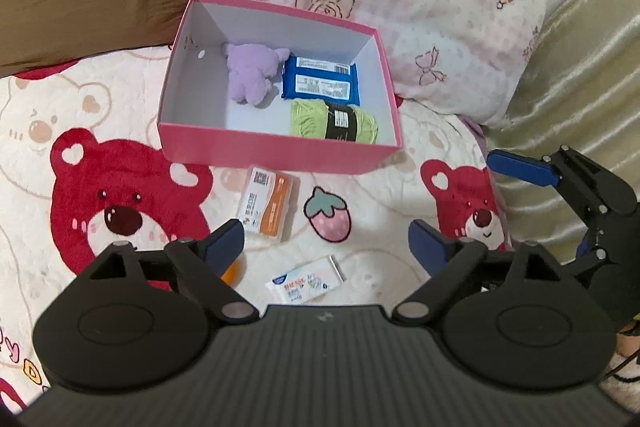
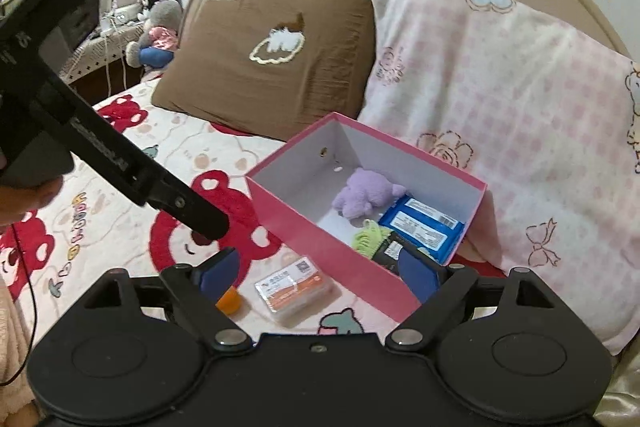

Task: Organize objects
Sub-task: 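Withdraw the right tool from the box toward the remaining items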

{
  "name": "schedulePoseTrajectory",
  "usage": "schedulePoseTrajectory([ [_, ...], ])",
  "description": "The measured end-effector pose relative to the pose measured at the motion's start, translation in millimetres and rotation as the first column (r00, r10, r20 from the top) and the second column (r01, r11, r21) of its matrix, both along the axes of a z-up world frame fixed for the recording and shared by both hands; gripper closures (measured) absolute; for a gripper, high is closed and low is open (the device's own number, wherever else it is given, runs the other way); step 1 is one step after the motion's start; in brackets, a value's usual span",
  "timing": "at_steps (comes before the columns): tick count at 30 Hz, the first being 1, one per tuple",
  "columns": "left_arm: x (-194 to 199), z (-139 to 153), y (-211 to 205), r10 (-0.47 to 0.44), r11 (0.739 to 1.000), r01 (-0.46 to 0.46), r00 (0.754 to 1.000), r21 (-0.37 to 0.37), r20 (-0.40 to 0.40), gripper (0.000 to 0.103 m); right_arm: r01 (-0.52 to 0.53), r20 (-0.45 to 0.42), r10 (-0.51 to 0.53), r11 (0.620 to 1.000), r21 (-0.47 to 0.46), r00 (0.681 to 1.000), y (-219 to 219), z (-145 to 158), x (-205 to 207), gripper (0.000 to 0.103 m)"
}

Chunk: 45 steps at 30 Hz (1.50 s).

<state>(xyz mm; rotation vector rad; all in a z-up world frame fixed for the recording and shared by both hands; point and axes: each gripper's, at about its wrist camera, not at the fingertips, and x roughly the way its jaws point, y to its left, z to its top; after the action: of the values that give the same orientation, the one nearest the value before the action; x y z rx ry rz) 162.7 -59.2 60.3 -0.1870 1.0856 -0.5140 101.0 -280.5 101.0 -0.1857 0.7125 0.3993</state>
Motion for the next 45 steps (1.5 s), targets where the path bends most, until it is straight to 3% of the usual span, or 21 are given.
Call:
schedulePoseTrajectory([
  [10, -23.6, -16.9, 10.8, -0.018, 0.999, 0.018, 1.0, 0.041, -0.002, 0.008, -0.015, -0.048, 0.017, 0.999, 0.032, 0.999, 12.2, -12.7, -19.0, 0.013],
  [23, -56.8, -56.9, 6.7, -0.077, 0.997, 0.077, 0.997, 0.006, -0.001, 0.008, 0.003, -0.168, 0.007, 0.998, 0.059, 0.986, 20.9, -66.3, -44.7, 0.013],
  [32, -74.9, -95.6, 5.2, -0.053, 0.998, 0.052, 0.998, 0.044, 0.03, 0.009, 0.003, -0.2, 0.013, 0.997, 0.08, 0.98, 28.2, -110.3, -56.6, 0.013],
  [40, -82.5, -138.4, 3.6, -0.006, 1.0, 0.006, 1.0, 0.0, 0.006, 0.011, -0.031, -0.214, 0.022, 0.999, -0.041, 0.977, 42.7, -153.9, -55.8, 0.014],
  [45, -81.8, -160.0, -1.5, -0.01, 1.0, 0.01, 1.0, 0.005, 0.02, 0.014, -0.015, -0.216, 0.012, 1.0, -0.009, 0.976, 41.9, -166.9, -48.2, 0.014],
])
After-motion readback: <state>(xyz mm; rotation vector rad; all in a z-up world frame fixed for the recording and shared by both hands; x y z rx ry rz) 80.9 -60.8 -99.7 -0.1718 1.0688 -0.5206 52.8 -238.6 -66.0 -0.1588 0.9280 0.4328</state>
